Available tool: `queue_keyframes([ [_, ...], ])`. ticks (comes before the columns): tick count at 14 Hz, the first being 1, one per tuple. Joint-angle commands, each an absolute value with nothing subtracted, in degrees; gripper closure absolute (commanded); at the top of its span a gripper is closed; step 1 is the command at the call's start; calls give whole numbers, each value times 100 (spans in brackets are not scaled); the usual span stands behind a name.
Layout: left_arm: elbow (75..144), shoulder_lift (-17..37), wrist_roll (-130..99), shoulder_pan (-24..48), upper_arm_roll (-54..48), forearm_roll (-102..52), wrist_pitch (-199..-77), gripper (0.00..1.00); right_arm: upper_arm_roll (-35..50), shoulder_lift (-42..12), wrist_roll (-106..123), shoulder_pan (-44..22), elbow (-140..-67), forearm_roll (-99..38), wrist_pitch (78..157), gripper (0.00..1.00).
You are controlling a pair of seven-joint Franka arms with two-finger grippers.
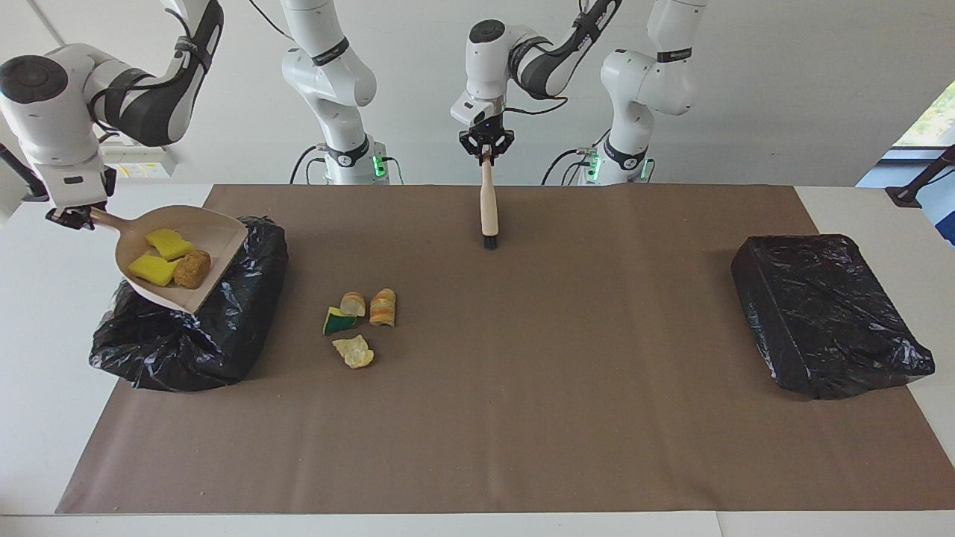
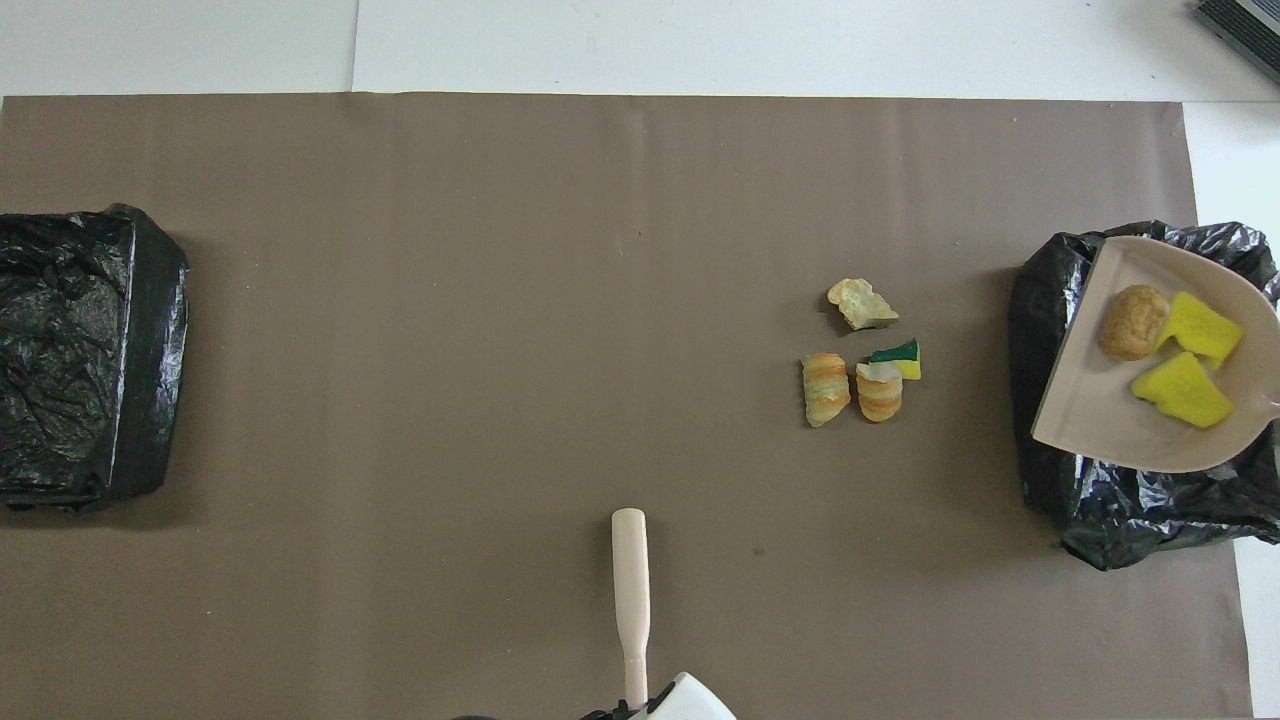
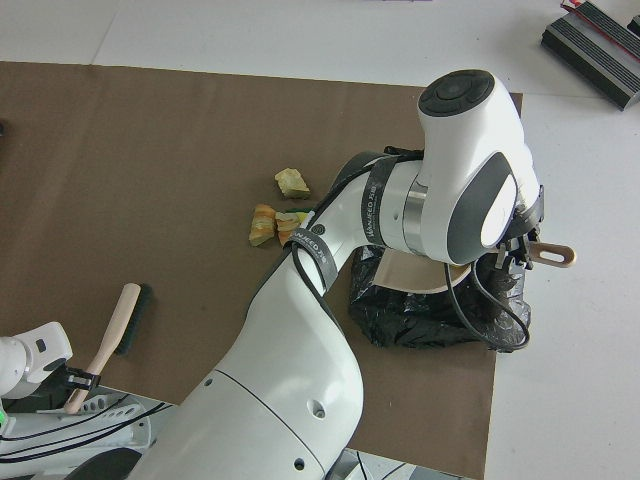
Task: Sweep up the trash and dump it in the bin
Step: 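Carry the dustpan to the nearby black bin with the right gripper, then tip the dustpan over the bin with the right gripper while the left gripper withdraws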
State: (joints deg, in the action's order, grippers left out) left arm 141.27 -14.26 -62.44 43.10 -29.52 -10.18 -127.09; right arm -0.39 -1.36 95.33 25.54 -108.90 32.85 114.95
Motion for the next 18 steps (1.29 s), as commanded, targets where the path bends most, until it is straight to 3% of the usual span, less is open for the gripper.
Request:
queue_keyframes([
  [1,14291,-1477,-6302,4386,-2874,-914,-12867,100,70,-263,9914,2514,-10916,3997,11855,100],
  [8,14282,-1239,-4976,3973,-2874,-1722,-12797,98,88,-299,10591,1724,-10933,5885,11848,100],
  [9,14282,-1222,-4966,3920,-2865,-1827,-12797,93,88,-290,10600,1697,-10951,6124,11874,100],
  [11,14282,-1213,-4791,3823,-2865,-1934,-12710,71,79,-246,10626,1696,-10951,6231,11883,100],
  [12,14265,-1187,-4573,3719,-2865,-1934,-12709,53,79,-89,10722,1696,-10951,6266,11857,100],
  [13,14239,-1117,-4475,3561,-2865,-1934,-12683,18,88,69,10897,1688,-10942,6275,11839,100],
  [14,14212,-1081,-4378,3481,-2857,-1925,-12674,0,88,183,10994,1679,-10908,6267,11787,100],
  [16,14002,-1063,-3582,3141,-2821,-1820,-12508,0,88,491,11117,1679,-10925,6258,11655,100],
  [18,13162,-1037,-3043,2508,-2830,-1243,-11685,0,79,720,11206,1731,-11021,6144,11462,100],
])
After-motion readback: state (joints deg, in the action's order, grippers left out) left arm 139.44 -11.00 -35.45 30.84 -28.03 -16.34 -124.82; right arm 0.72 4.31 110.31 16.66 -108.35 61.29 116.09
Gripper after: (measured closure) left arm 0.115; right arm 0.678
